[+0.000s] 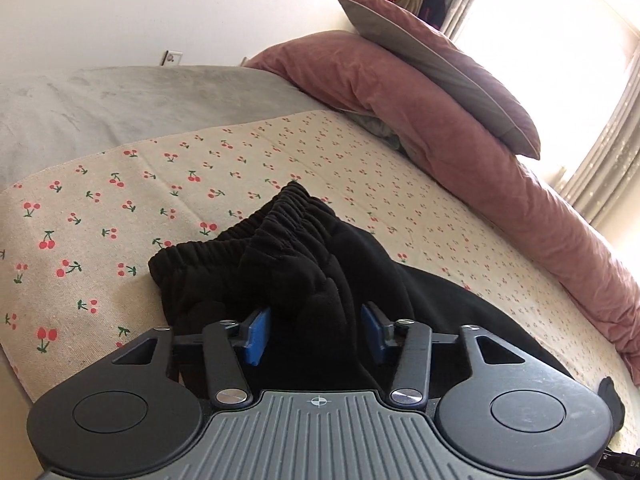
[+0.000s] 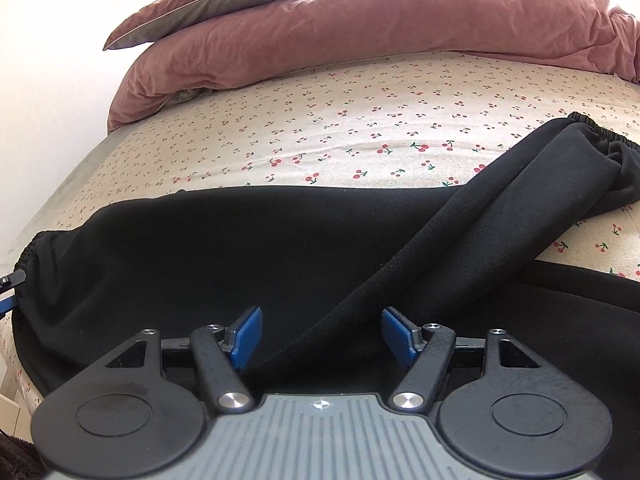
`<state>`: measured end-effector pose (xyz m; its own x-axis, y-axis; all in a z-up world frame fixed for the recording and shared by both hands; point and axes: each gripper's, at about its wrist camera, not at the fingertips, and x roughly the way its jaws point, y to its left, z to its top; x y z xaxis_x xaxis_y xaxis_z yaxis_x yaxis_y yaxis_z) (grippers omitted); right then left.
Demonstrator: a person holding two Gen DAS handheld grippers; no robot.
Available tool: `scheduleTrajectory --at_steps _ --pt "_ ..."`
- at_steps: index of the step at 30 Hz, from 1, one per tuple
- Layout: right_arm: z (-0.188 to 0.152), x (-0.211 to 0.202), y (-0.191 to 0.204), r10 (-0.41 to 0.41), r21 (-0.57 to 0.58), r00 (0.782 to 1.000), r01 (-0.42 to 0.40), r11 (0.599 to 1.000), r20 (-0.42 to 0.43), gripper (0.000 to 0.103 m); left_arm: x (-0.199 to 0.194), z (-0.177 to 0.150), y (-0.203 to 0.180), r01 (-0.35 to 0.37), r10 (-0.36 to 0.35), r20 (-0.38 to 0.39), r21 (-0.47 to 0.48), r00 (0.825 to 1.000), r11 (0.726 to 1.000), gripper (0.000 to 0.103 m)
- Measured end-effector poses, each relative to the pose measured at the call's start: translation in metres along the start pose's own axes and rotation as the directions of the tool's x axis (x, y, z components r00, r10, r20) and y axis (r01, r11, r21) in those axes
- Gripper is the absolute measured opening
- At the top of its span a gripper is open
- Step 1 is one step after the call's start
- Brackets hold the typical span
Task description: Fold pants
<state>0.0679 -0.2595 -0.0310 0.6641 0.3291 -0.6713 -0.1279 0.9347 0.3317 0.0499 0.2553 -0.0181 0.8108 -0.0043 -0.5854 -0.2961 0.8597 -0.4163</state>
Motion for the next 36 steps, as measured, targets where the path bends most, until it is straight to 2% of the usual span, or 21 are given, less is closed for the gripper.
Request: scheduleTrajectory --at_steps 2,4,5,6,8,12,15,19,24,29,32,35,36 --pt "0.0 0.002 -0.001 -0.009 0.017 1.0 0.009 1.0 0.012 0.067 0.005 0.0 0.003 -0.012 0.012 -0.006 -0.019 1.0 1.0 0.028" --pt "0.0 0.004 0.001 -0.058 0.004 0.998 0.058 0.998 0.028 0.049 0.005 0.0 0.003 -0.012 0.012 -0.003 -0.028 1.0 1.0 0.016" --pt "0.001 0.005 0.002 -0.113 -0.018 0.993 0.113 0.993 0.036 0.023 0.003 0.001 0.001 -0.013 0.013 0.005 -0.017 1.0 1.0 0.014" --pt "0.001 0.005 0.003 -0.141 -0.038 0.989 0.142 0.989 0.048 0.002 -0.001 0.002 0.0 -0.006 0.006 0.02 -0.005 1.0 1.0 0.012" --pt "0.002 -0.002 0.0 -0.138 -0.029 0.988 0.141 0.99 0.073 0.001 -0.012 0.007 -0.002 0.02 -0.021 0.055 0.017 0.998 1.0 0.012" --pt "0.005 -0.041 0.005 -0.119 -0.042 0.978 0.128 0.991 0.174 0.001 -0.031 0.018 0.007 0.063 -0.063 0.08 -0.005 0.995 0.998 0.012" --pt "0.004 -0.078 0.003 -0.075 -0.016 0.973 0.081 0.997 0.22 0.001 -0.041 0.023 0.013 0.053 -0.053 0.073 0.003 0.996 0.999 0.012" --pt "-0.001 -0.106 0.004 -0.005 -0.011 0.976 0.008 1.0 0.217 0.001 -0.045 0.024 0.018 0.014 -0.015 0.038 0.03 0.999 0.999 0.012" --pt "-0.02 -0.107 0.014 0.037 -0.054 0.991 -0.03 0.998 0.131 0.001 -0.035 0.018 0.03 -0.068 0.071 -0.038 0.064 0.997 0.996 0.012" --pt "-0.035 -0.086 0.009 0.029 -0.079 0.999 -0.028 0.996 0.021 0.001 -0.02 0.01 0.04 -0.109 0.124 -0.149 0.104 0.981 0.989 0.016" --pt "-0.042 -0.068 0.001 0.011 -0.068 0.998 -0.015 0.998 -0.058 0.001 -0.018 0.008 0.041 -0.12 0.135 -0.166 0.098 0.977 0.988 0.018" --pt "-0.051 -0.053 -0.003 -0.012 -0.082 0.994 0.002 0.997 -0.113 0.002 -0.02 0.007 0.039 -0.135 0.149 -0.163 0.096 0.975 0.986 0.024" --pt "-0.052 -0.052 -0.003 -0.012 -0.084 0.993 0.003 0.996 -0.114 0.002 -0.021 0.007 0.037 -0.146 0.16 -0.163 0.095 0.974 0.985 0.031"
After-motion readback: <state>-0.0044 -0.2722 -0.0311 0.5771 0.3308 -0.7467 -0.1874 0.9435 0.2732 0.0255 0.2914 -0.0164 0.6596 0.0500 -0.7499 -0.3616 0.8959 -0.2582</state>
